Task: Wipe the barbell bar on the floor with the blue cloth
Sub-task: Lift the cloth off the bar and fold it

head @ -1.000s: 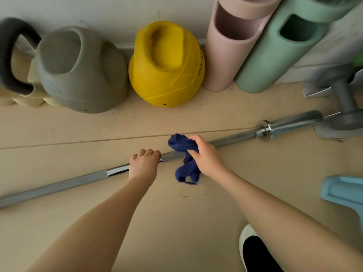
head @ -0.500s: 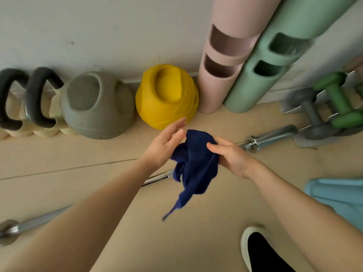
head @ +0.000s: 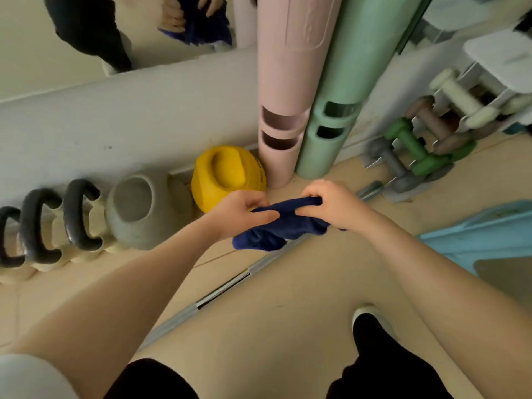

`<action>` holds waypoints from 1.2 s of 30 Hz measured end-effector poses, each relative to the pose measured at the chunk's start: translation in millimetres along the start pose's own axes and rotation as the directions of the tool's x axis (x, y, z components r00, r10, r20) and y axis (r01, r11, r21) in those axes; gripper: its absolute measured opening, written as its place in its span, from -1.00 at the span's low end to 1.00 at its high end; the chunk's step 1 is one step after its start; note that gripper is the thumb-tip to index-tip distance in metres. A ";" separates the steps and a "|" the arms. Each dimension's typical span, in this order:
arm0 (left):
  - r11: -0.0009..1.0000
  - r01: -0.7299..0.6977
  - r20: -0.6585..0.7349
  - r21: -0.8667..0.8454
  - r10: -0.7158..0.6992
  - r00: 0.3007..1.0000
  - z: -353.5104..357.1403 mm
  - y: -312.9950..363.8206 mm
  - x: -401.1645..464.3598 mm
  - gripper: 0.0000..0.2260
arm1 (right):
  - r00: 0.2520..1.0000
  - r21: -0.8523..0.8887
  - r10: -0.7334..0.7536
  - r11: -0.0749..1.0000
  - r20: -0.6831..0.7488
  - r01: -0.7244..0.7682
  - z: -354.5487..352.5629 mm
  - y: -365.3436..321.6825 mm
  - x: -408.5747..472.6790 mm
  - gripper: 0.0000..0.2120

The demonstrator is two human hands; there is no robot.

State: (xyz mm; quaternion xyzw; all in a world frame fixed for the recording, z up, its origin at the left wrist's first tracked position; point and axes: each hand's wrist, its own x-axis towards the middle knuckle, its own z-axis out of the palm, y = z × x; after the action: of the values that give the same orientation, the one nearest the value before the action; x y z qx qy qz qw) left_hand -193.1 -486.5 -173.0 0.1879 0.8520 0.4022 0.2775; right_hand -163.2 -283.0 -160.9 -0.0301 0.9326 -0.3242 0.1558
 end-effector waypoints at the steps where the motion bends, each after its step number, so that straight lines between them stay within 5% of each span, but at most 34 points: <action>1: 1.000 -0.005 -0.030 -0.019 0.004 1.000 -1.4 5.5 -3.9 -0.78 | 0.999 -0.075 0.040 0.996 -0.016 -0.041 -5.4 -4.3 -3.8 -0.89; 4: 0.996 -0.052 0.008 0.077 0.052 0.999 -2.7 23.6 -17.7 -0.85 | 0.977 -0.186 0.186 0.961 -0.109 -0.204 -12.3 -9.7 -16.6 -0.72; 6: 0.976 -0.070 0.088 0.206 0.053 0.995 -1.2 30.3 -24.3 -0.73 | 0.943 -0.093 0.285 0.948 -0.170 -0.303 -15.3 -12.6 -33.5 -0.72; 10: 0.952 -0.053 0.122 0.302 0.016 0.992 20.8 41.7 -25.2 -0.84 | 0.852 0.213 0.470 0.879 -0.230 -0.428 -11.4 -7.5 -82.3 -0.85; 13: 0.990 0.022 0.122 0.141 -0.039 0.992 55.6 60.4 -25.0 -0.85 | 0.724 0.450 0.639 0.744 -0.261 -0.494 -4.2 -0.2 -115.7 -0.87; 15: 0.993 0.087 0.097 -0.075 -0.080 0.992 78.9 74.1 -27.9 -0.86 | 0.639 0.693 0.745 0.563 -0.190 -0.451 -4.7 1.9 -130.9 -0.79; 17: 0.940 0.172 0.092 -0.294 -0.152 0.984 101.3 87.6 -29.3 -0.86 | 0.615 0.836 0.779 0.414 -0.121 -0.359 -10.2 1.4 -142.8 -0.76; 19: 0.808 0.296 0.137 -0.510 -0.263 0.955 122.1 105.2 -31.4 -0.76 | 0.632 0.867 0.768 0.381 -0.104 -0.320 -16.2 6.2 -151.5 -0.73; 22: 0.564 0.353 0.281 -0.746 -0.215 0.935 150.2 129.2 -26.6 -0.62 | 0.679 0.833 0.723 0.449 -0.127 -0.322 -27.5 17.6 -167.7 -0.76; 30: 0.530 0.198 0.248 -0.824 0.024 0.968 215.7 198.6 -0.1 -0.53 | 0.889 0.640 0.429 0.730 -0.159 -0.238 -86.6 71.0 -224.2 -0.73; 32: 0.461 0.190 0.207 -0.867 -0.014 0.978 231.9 222.5 9.3 -0.59 | 0.823 0.647 0.441 0.753 -0.358 -0.122 -101.3 92.2 -234.5 -0.74; 34: 0.397 0.182 0.181 -0.900 -0.042 0.983 245.5 252.1 16.7 -0.64 | 0.670 0.543 0.439 0.837 -0.599 -0.063 -118.0 114.9 -244.7 -0.78; 36: 0.343 0.161 0.160 -0.925 -0.031 0.987 258.3 280.1 22.1 -0.67 | 0.582 0.494 0.419 0.869 -0.697 -0.035 -139.2 136.9 -257.2 -0.79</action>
State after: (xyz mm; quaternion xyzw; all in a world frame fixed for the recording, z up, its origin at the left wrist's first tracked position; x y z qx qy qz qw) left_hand -21.9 -154.7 -93.9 -0.0319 0.4625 0.7876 0.4059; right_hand 44.0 -51.8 -72.0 0.2732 0.8047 -0.4768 -0.2246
